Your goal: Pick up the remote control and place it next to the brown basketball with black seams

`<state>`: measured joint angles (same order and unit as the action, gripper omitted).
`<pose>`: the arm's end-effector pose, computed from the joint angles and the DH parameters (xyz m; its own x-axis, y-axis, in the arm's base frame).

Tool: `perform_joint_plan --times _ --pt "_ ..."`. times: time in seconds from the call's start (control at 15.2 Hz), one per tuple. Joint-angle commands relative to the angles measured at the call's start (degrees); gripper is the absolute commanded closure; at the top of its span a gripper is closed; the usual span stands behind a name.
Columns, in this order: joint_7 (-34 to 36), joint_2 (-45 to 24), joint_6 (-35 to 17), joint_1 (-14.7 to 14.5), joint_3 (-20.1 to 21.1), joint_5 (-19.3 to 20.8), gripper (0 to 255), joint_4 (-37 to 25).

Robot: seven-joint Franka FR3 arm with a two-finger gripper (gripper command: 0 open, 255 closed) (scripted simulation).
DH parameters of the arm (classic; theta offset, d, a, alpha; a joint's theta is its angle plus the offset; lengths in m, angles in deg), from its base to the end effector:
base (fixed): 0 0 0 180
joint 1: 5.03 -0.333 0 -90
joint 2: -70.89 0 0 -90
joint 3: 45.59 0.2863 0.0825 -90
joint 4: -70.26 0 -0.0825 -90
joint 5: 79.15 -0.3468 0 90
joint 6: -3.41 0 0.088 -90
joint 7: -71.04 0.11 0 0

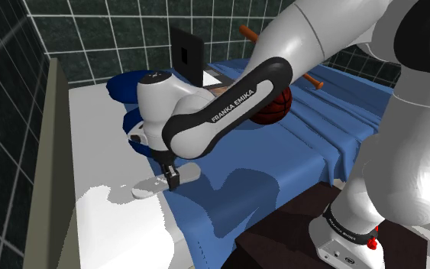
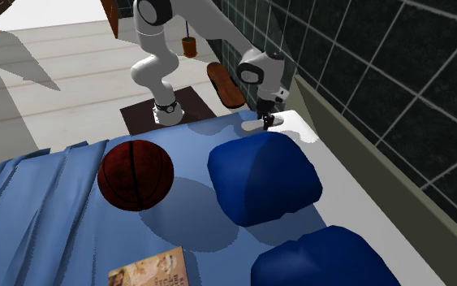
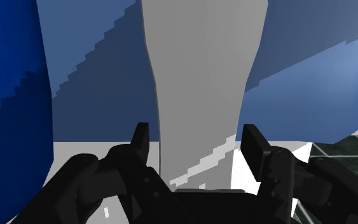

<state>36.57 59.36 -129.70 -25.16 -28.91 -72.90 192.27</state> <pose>0.4297 0.3166 0.3117 0.2551 0.9669 -0.0110 0.9668 -0.2548 0.0196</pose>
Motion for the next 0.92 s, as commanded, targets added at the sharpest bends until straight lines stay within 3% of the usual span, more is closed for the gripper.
perform_joint_plan --times 0.0,0.86 --pt "-0.35 0.97 1.44 0.1 0.14 -0.49 255 -0.53" --pt "-2.15 6.26 10.6 0.49 0.56 -2.9 255 -4.71"
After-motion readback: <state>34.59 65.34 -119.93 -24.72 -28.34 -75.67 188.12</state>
